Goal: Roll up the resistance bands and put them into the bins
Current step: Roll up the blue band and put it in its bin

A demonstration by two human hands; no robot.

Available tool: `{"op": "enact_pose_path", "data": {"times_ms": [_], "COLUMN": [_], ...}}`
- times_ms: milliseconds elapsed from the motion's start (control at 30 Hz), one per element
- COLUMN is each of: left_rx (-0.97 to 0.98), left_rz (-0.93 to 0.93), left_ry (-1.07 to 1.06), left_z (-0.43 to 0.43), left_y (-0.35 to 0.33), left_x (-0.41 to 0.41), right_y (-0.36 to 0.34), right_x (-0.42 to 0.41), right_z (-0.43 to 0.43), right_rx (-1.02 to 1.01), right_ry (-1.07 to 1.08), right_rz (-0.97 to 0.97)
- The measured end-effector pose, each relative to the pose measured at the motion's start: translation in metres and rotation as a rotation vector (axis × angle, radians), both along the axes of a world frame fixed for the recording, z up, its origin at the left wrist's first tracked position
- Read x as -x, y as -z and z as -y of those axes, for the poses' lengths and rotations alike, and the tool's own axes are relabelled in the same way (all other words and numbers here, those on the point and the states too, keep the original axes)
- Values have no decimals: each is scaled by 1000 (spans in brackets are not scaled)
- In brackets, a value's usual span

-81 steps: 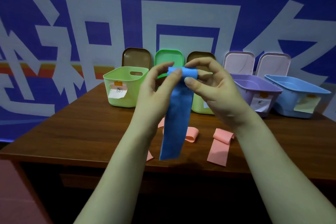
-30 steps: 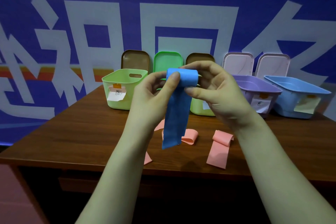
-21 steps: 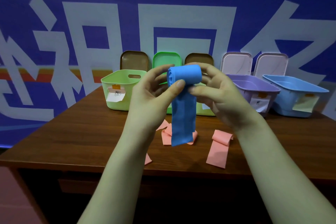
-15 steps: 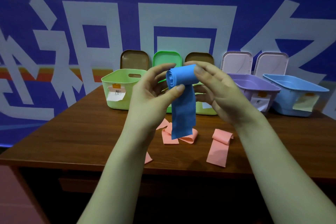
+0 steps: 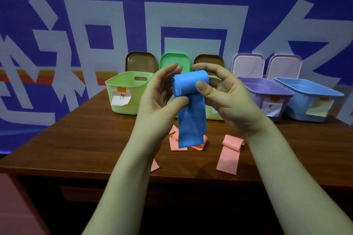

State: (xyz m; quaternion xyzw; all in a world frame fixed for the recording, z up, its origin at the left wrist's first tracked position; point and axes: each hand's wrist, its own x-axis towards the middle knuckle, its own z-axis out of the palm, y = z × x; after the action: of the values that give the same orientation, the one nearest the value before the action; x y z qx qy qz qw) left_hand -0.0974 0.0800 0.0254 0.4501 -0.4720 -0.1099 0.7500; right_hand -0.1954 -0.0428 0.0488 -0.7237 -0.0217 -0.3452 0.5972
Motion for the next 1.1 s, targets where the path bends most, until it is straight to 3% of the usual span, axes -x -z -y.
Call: {"op": "enact_pose_path", "data": {"times_ms": [367,1000,1100], "left_rx": [-101,11,33], "left_rz": [-56,-18,8], "left_ry": [-238,-153,-111], "left_z": [1,-4,-4], "left_y": [-3,5,6], "left_x": [-3,-4,-4], "right_y": [3,7,5], "right_x": [-6,0,0], "right_z": [4,3,1], "right_rx": [47,-40,-64], "right_ry": [-89,-83,-3], "right_rz": [49,-125,-132]}}
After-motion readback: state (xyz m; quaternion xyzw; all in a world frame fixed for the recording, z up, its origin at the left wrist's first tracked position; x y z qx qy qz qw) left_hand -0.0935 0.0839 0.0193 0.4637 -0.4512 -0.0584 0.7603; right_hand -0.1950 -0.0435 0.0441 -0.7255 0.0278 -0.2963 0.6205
